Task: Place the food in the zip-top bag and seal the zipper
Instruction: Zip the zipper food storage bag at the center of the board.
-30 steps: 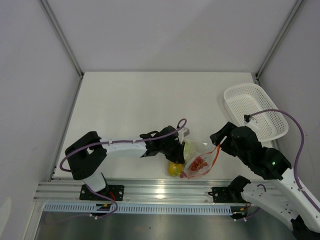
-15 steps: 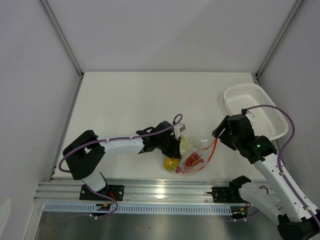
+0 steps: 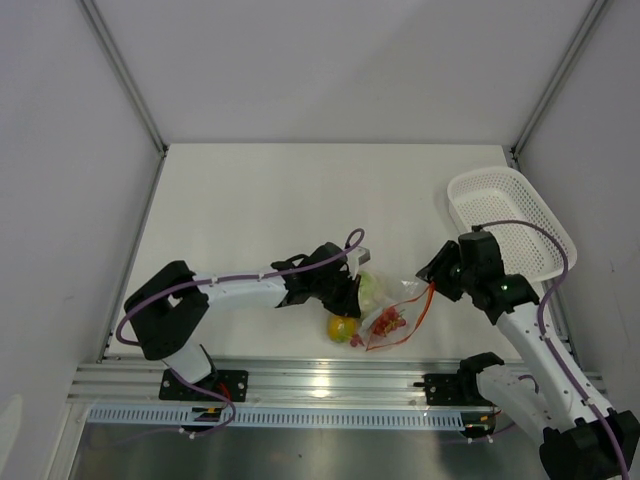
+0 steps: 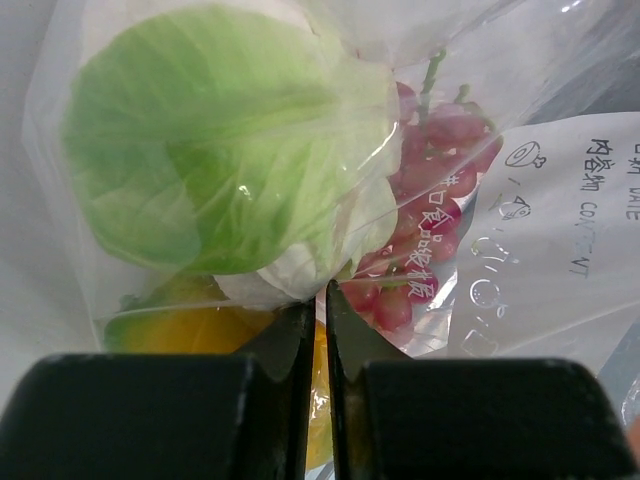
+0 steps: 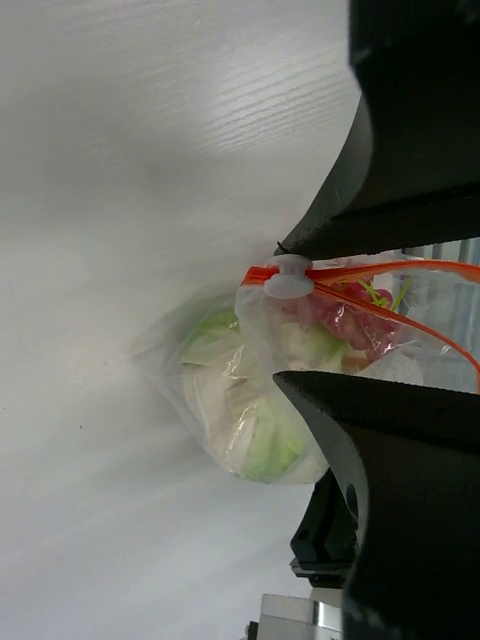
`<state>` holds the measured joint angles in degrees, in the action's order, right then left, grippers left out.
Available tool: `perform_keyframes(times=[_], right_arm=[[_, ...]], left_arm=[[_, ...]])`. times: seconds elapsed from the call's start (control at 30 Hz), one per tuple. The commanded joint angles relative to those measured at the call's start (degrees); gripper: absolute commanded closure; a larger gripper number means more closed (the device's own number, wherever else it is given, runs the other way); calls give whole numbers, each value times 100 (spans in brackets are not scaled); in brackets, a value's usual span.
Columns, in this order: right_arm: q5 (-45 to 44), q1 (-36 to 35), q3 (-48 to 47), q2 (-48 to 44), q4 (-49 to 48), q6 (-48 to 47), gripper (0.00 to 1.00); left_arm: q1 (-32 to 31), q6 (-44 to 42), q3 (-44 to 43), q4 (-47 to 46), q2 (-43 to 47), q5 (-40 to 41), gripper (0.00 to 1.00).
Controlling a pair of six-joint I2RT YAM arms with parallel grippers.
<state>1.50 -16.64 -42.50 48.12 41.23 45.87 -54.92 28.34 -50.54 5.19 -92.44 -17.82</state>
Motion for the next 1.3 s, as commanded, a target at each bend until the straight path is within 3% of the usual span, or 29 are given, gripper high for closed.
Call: perform_keyframes(times=[0.0,0.1,0.17,0.33,0.43,0.6,0.63,0.73,0.83,0.87,1.0,1.1,1.27], right_arm=[[264,30,145,66,-458,19,51],[246,21,251,22,-511,36,65],[237,30,277,-91,-494,45,80],[176,30,41,-434,-213,37,100],[237,21,-214,-619,68,-42,100],[412,-32,-742,-742,447,-52,100],[491,-110,-803,-751,473,1,100],[282,-522,-1005,-769,622,141,100],[-490,-1014,-1374,-839,789,422,100],[-693,-1382,-1462,-857,842,501,100],[-1379,-2105,-1761,-699,913,827,100],[-1713,-2536,-1884,-497,922,1011,100],[-2469,-3028,-2051,-338,1105,1372,100]], left_arm=[[34,-188,106,166,200,51,91],[34,-197,115,149,253,42,91],[34,-188,185,105,323,25,91],[34,-302,483,-97,771,16,89],[34,-381,774,-334,1447,42,82],[7,-592,1064,-756,3046,-125,58],[-10,-688,1055,-783,3248,-194,49],[-168,-934,827,-739,3908,-274,34],[-484,-1207,477,-721,4312,-230,14],[-563,-1243,441,-730,4349,-213,1],[-1098,-1488,-7,-563,4033,146,1],[-1609,-1875,-455,-291,3515,1033,0],[-1873,-2042,-1105,-19,2620,1281,1]])
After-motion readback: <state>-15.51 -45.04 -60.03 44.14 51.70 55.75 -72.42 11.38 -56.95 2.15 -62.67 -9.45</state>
